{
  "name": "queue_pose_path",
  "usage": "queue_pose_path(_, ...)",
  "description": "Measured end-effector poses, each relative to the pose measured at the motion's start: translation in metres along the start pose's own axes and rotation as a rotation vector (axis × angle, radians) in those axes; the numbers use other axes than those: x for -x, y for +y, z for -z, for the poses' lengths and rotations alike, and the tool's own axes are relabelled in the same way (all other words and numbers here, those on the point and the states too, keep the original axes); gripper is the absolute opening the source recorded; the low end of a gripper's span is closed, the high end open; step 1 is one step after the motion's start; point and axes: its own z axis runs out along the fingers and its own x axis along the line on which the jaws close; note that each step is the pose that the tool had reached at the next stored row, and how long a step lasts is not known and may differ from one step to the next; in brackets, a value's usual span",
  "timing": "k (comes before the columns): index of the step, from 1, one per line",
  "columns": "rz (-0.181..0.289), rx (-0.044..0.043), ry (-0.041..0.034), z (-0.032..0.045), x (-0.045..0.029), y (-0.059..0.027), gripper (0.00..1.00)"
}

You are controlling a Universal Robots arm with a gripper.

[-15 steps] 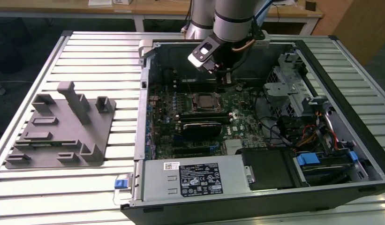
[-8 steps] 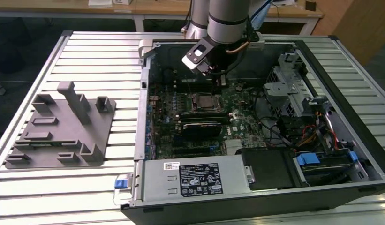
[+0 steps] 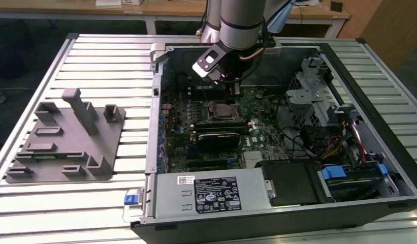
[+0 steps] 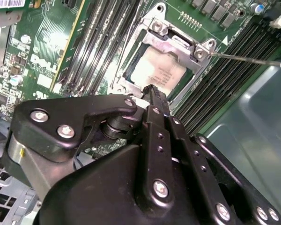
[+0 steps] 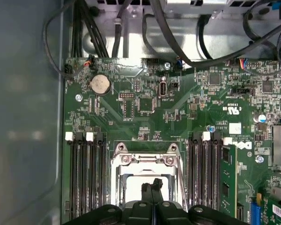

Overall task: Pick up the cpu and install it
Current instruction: 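Close the cpu cover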

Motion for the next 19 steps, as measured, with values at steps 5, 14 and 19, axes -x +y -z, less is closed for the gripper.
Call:
queue_pose_path(5,0.0,0.0,0.0,-0.0029,0.0,-0.0059,0.11)
queue_pose_path(14,0.003,-0.0001,0.0,-0.0035,-0.0001,-0.0066,0.11)
queue_pose_path(19,0.077,-0.0003,0.0019,-0.0036,-0.0001,-0.0067,0.11)
